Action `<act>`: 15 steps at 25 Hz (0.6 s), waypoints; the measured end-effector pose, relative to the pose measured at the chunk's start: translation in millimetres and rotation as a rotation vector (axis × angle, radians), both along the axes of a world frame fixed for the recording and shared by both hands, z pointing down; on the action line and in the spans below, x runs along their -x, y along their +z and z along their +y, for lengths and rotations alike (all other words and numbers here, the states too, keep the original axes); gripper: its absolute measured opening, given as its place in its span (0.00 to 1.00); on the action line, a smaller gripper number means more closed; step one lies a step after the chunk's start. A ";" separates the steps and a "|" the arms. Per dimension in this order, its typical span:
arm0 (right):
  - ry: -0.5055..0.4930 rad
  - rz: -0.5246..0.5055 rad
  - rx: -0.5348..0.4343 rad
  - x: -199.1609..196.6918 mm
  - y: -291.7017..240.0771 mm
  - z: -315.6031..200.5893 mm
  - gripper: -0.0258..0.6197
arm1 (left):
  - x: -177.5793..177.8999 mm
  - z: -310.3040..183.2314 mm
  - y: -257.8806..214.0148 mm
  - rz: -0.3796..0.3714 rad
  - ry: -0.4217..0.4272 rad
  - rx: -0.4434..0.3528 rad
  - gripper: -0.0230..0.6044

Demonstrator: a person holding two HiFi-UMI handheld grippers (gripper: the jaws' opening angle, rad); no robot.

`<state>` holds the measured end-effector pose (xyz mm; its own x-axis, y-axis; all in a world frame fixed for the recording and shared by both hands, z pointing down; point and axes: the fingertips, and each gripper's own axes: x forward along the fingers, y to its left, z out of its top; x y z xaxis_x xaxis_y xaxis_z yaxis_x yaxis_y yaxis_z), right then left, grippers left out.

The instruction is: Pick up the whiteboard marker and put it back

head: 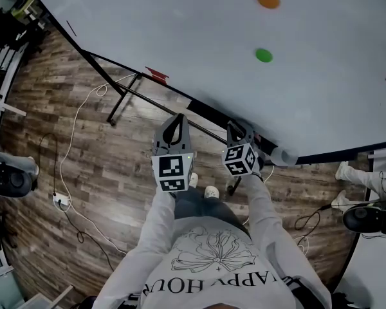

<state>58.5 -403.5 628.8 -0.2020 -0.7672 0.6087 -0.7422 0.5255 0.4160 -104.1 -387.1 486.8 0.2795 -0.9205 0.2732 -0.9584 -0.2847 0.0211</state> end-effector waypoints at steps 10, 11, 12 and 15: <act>0.065 -0.116 -0.047 -1.0 -30.3 4.2 0.18 | -4.0 5.1 -11.7 0.002 0.006 -0.018 0.05; 0.076 -0.137 -0.060 -1.5 -37.0 4.5 0.18 | -5.7 5.1 -14.6 0.002 0.009 -0.024 0.05; 0.089 -0.159 -0.074 -2.1 -44.4 4.8 0.18 | -7.6 4.9 -17.7 0.002 0.012 -0.032 0.05; 0.130 -0.242 -0.129 -4.6 -70.9 5.9 0.16 | -14.1 4.6 -26.7 0.007 0.023 -0.056 0.05</act>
<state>63.1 -397.6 557.9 -0.2247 -0.8637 0.4511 -0.8853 0.3744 0.2760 -90.0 -382.5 460.1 0.3020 -0.9277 0.2196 -0.9516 -0.3072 0.0110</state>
